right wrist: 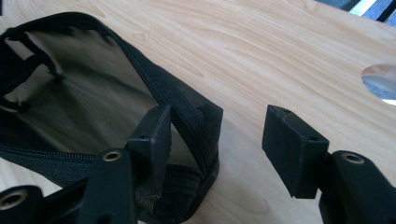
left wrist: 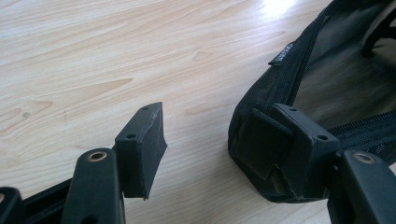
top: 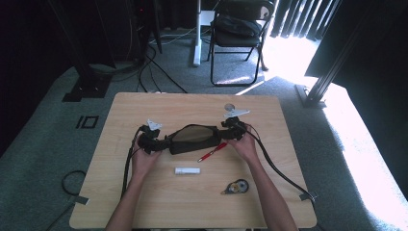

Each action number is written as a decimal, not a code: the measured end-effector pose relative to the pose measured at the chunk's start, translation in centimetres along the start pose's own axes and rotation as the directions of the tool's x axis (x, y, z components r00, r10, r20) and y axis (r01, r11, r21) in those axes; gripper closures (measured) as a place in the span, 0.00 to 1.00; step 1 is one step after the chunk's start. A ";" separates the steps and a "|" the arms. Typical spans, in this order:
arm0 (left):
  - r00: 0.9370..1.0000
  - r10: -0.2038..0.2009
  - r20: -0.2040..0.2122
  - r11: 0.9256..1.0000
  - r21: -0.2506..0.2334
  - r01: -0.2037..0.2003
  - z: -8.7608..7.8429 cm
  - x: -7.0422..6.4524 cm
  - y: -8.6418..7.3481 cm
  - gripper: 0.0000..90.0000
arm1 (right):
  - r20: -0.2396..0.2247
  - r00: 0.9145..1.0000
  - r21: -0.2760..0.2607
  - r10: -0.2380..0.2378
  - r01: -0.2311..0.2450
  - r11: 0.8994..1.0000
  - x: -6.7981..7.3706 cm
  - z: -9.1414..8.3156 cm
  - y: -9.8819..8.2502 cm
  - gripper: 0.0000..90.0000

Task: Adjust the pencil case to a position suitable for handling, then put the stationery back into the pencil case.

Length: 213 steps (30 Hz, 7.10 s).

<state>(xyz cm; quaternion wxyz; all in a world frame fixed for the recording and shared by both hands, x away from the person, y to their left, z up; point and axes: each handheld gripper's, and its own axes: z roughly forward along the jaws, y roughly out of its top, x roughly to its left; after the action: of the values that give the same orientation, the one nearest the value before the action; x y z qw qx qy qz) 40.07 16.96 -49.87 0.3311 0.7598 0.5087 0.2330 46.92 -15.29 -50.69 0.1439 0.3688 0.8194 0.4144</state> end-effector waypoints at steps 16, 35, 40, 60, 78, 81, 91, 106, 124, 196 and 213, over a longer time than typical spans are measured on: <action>0.997 0.044 0.063 0.999 -0.008 -0.043 0.4 -2.3 0.2 0.41 | -0.020 0.999 0.001 -0.028 0.028 1.000 2.0 -4.8 -4.5 0.47; 0.993 0.064 0.094 0.997 -0.044 -0.060 -0.1 -4.2 -0.1 0.38 | -0.003 0.999 -0.067 -0.039 0.039 0.997 2.9 -8.0 -6.4 0.41; 0.995 0.032 0.096 0.996 -0.089 -0.023 -1.6 -3.1 0.2 0.38 | -0.003 1.000 -0.146 -0.028 0.027 0.989 2.8 -9.4 -5.6 0.39; 0.993 0.047 0.107 0.996 -0.086 -0.038 -1.7 -1.7 -0.9 0.37 | -0.036 0.998 -0.118 -0.044 0.040 0.992 3.2 -8.8 -5.3 0.45; 0.997 0.021 0.076 0.987 -0.158 -0.009 -5.6 0.3 -2.5 0.33 | 0.005 0.997 -0.033 -0.071 0.071 0.997 3.5 -6.4 -5.7 0.65; 0.999 0.005 0.050 0.990 -0.141 0.002 -5.8 1.3 -3.5 0.33 | 0.007 0.999 -0.034 -0.053 0.053 0.998 3.2 -7.4 -6.4 0.61; 0.999 -0.028 -0.028 0.999 -0.027 0.027 -3.3 2.8 -7.1 0.33 | -0.010 1.000 -0.110 -0.006 0.005 0.994 2.5 -10.8 -7.8 0.48; 0.997 -0.045 -0.055 0.998 0.038 0.047 -2.0 3.2 -8.8 0.32 | -0.017 1.000 -0.084 -0.013 0.011 0.996 2.6 -12.4 -9.8 0.35; 0.997 -0.048 -0.061 0.999 0.013 0.049 -2.1 3.0 -9.2 0.31 | -0.034 0.998 -0.046 -0.059 0.057 0.997 3.5 -13.7 -12.4 0.25; 0.997 -0.047 -0.054 0.999 0.014 0.047 -2.0 3.0 -9.2 0.30 | -0.149 0.968 0.086 -0.204 0.218 0.972 7.0 -12.5 -16.6 0.43; 0.997 -0.046 -0.054 0.999 0.014 0.047 -2.0 3.0 -9.2 0.30 | -0.146 0.967 0.089 -0.209 0.223 0.971 7.0 -12.6 -16.6 0.45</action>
<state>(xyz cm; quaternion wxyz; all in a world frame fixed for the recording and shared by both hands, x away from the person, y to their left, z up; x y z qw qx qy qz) 34.11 22.65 -55.23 0.3168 0.7436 0.5369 0.2415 27.27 -23.78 -55.50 0.1126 0.2552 0.8833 0.3768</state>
